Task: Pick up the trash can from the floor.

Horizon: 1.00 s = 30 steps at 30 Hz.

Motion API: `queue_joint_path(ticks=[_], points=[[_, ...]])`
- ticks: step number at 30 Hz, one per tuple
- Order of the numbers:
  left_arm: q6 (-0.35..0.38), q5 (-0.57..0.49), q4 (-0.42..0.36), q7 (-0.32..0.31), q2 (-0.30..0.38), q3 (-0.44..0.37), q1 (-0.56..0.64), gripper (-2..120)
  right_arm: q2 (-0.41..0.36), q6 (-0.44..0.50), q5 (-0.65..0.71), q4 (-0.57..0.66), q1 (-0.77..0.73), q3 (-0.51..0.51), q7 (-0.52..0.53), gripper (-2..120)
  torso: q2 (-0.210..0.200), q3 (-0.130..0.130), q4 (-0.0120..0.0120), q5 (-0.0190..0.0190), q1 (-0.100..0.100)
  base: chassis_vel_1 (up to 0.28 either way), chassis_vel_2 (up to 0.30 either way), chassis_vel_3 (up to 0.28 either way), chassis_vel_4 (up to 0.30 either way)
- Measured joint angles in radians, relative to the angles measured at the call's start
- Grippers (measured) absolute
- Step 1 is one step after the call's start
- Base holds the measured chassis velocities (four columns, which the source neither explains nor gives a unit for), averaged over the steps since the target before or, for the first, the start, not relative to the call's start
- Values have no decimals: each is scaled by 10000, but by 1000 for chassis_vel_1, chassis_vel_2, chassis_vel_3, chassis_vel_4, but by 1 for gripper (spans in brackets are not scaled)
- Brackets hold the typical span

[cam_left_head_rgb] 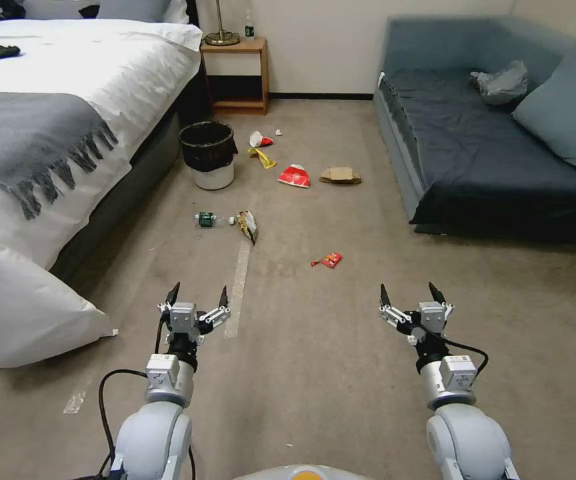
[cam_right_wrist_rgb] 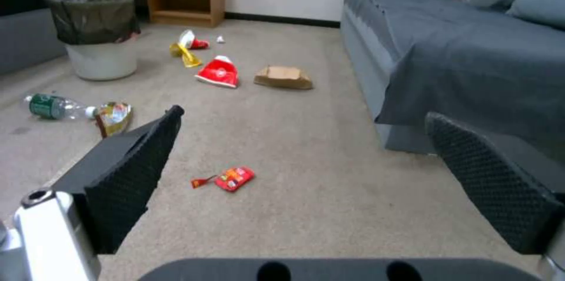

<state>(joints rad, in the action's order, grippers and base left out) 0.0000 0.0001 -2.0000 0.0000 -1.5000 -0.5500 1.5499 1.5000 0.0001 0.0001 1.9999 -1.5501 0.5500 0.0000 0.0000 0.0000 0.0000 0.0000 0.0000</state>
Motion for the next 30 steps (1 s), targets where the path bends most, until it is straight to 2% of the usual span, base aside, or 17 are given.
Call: queue_joint_path(ticks=[26,30], points=[[0,0,-1,0,0,-1,3,100,0,0,0,0,0,0,0,100,0,0,0,0,0,0,0,0,0],[-176,-139,-324,-47,-98,-191,418,100,-197,-137,417,431,-403,-41,-172,100,0,-1,-1,0,0,0,0,0,0]])
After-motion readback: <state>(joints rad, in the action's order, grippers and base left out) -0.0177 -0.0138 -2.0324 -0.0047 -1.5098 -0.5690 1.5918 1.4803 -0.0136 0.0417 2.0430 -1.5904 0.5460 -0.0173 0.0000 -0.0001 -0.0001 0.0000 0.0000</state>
